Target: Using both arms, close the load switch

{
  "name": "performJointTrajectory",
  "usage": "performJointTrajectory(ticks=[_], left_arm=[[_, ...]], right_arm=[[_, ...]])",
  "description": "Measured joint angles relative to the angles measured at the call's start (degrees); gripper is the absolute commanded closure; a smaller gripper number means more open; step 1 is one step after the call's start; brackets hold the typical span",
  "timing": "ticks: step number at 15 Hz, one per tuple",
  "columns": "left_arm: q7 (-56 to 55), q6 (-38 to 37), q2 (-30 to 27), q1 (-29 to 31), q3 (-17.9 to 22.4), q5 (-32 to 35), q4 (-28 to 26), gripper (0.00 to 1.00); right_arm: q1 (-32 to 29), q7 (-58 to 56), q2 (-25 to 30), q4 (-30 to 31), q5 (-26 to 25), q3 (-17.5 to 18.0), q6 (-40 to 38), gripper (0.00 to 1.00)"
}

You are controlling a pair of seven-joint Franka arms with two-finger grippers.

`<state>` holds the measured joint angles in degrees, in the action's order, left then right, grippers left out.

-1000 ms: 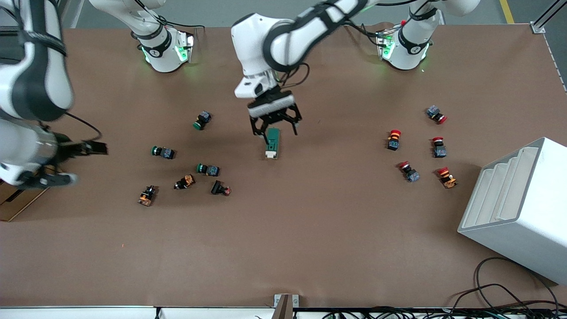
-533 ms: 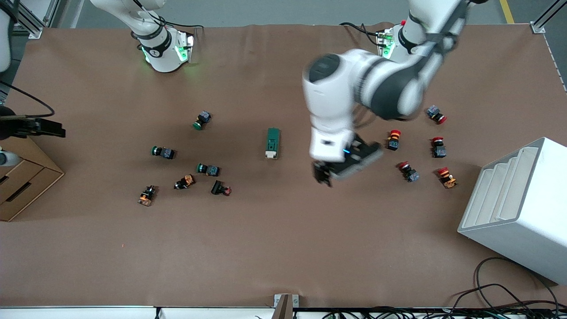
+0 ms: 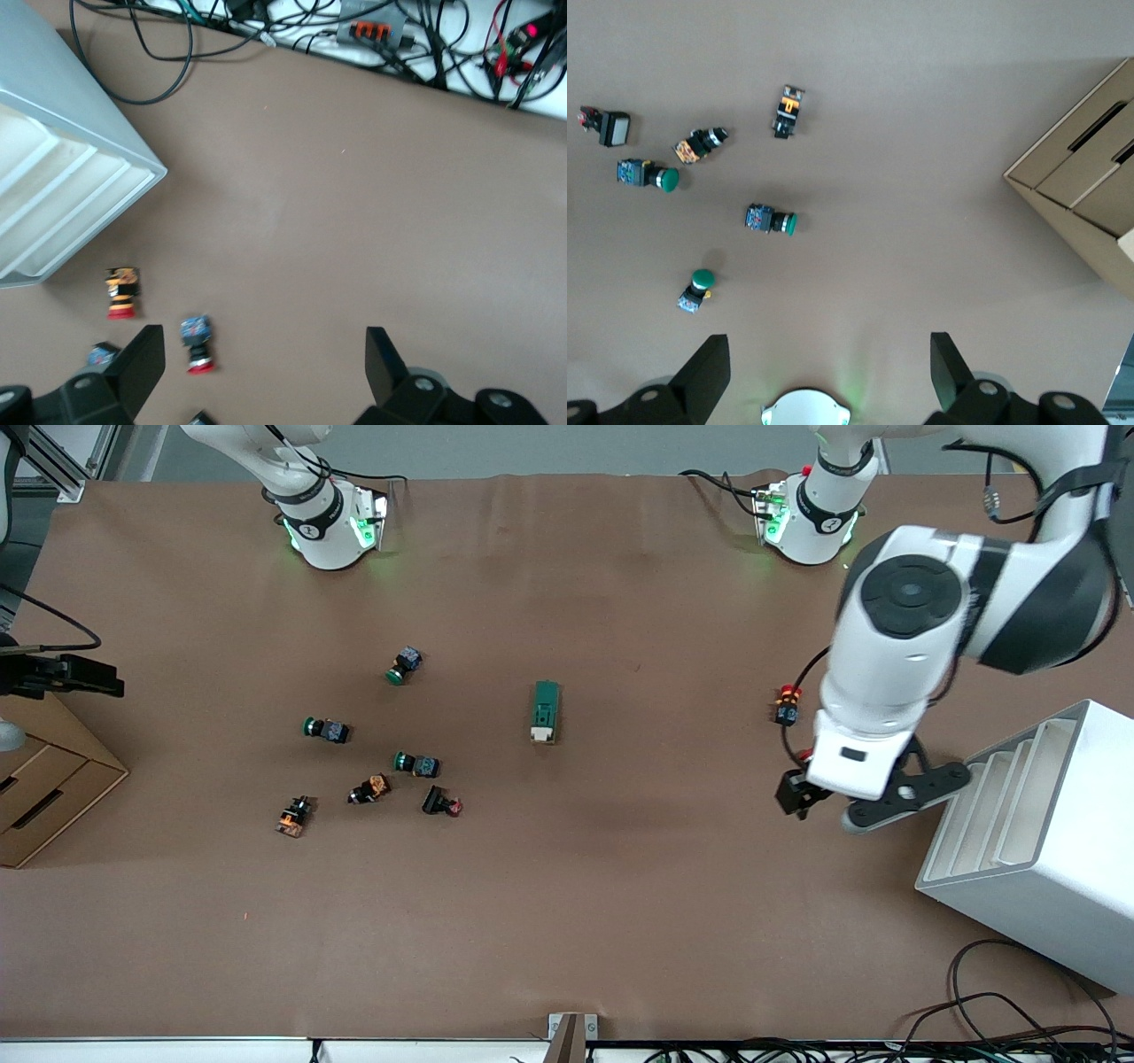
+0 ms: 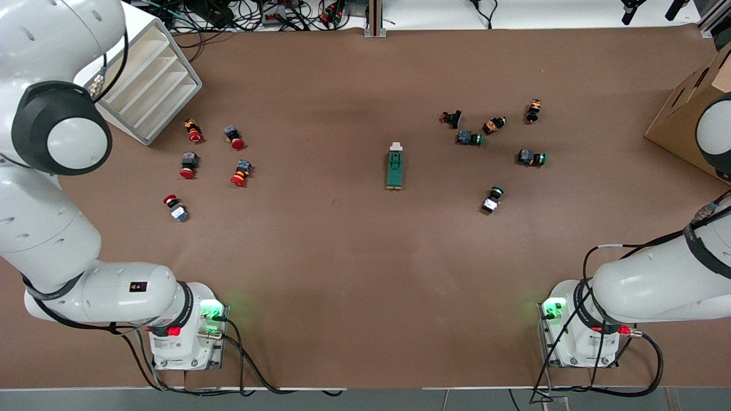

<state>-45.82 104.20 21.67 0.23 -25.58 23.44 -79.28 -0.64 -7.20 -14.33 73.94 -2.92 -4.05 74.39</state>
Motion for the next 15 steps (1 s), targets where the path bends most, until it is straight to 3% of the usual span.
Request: performJointTrajectory(ticks=[4,6,12,15], left_arm=[[17.20,-4.03,-7.56,-0.28,10.12,-13.92,-0.15,0.00],[24.20,-7.73,-11.39,-0.13,13.51,-16.18,-0.32,0.00],[39.90,-17.50,-19.02,-0.16,18.79,-20.59,-1.06,0.00],[45.10,-19.79,-21.91,-0.20,20.29,-23.20,-3.32,0.00]], right_arm=[[0.02,-0.01,-0.20,-0.02,0.14,0.12,-0.52,0.00],[0.08,-0.01,-0.19,-0.22,0.27,0.41,-2.18,0.00],[-0.10,-0.04,1.22,-0.61,1.65,0.26,-4.11,0.00],[-0.29,-0.14,5.49,2.82,1.78,-0.21,-2.84,0.00]])
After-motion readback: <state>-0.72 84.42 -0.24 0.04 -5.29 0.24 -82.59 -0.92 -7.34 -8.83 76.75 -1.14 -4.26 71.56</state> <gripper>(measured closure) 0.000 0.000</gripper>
